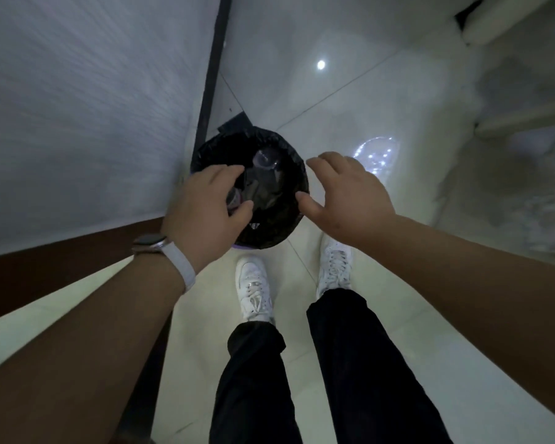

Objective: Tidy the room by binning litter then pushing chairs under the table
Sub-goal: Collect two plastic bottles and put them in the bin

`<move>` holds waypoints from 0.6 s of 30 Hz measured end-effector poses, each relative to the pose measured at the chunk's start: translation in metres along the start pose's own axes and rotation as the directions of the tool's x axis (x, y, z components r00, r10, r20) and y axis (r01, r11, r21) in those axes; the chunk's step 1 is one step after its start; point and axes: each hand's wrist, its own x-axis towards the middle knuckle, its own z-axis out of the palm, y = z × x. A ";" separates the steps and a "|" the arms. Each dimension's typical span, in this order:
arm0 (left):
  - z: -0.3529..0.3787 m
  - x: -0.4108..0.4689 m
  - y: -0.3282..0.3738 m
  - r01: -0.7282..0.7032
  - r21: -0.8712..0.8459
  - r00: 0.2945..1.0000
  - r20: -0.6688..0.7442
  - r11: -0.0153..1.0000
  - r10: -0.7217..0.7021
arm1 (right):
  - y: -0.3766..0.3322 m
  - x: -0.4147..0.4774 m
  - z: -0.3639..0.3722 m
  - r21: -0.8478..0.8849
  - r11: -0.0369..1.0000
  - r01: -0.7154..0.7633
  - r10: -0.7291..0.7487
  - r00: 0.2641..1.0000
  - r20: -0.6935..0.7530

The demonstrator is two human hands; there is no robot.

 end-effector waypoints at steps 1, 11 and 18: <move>-0.012 -0.007 0.010 -0.027 0.040 1.000 0.010 0.999 0.027 | -0.003 -0.008 -0.017 -0.022 1.000 0.000 0.000 1.000 -0.004; -0.145 -0.078 0.136 -0.306 0.202 0.950 0.002 0.930 0.312 | -0.051 -0.128 -0.206 -0.111 0.979 -0.169 0.148 0.973 -0.177; -0.204 -0.122 0.232 -0.507 0.227 0.855 0.008 0.831 0.519 | -0.075 -0.237 -0.299 -0.051 0.938 -0.343 0.303 0.881 -0.363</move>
